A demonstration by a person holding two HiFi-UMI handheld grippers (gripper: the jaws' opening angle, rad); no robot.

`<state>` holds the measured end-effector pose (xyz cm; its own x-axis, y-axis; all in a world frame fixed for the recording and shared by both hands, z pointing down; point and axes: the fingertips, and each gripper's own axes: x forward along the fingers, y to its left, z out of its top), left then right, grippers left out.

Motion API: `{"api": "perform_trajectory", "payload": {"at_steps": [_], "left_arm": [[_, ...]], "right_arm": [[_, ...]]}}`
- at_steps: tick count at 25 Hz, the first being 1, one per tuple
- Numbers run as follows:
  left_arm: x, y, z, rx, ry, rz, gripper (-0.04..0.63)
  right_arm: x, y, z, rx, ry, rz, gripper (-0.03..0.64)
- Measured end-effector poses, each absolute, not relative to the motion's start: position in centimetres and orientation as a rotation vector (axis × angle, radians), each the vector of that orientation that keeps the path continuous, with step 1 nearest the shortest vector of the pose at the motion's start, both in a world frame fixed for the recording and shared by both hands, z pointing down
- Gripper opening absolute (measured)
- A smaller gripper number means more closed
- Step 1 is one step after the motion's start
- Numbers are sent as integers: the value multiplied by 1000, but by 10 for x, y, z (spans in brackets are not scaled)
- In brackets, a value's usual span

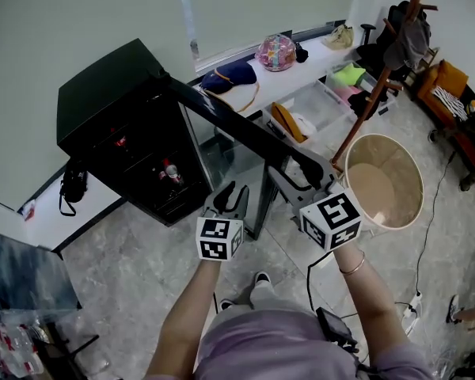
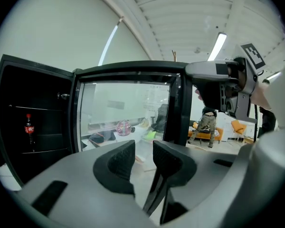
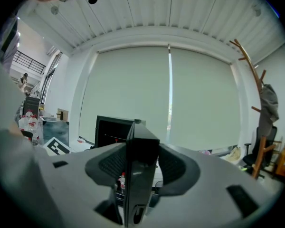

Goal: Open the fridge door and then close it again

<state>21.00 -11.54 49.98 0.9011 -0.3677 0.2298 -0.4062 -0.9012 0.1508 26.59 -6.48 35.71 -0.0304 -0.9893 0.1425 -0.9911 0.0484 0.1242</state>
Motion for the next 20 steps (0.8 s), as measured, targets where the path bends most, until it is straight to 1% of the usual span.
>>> {"api": "perform_trajectory", "payload": {"at_steps": [8,20], "left_arm": [[239,-120,501,2865,-596,284,114],[265,-131,502,2829,-620,282,114]], "right_arm": [[290,-68,359,2064,-2147,0,212],[327,-76,361,2118,-2150,5,212]]}}
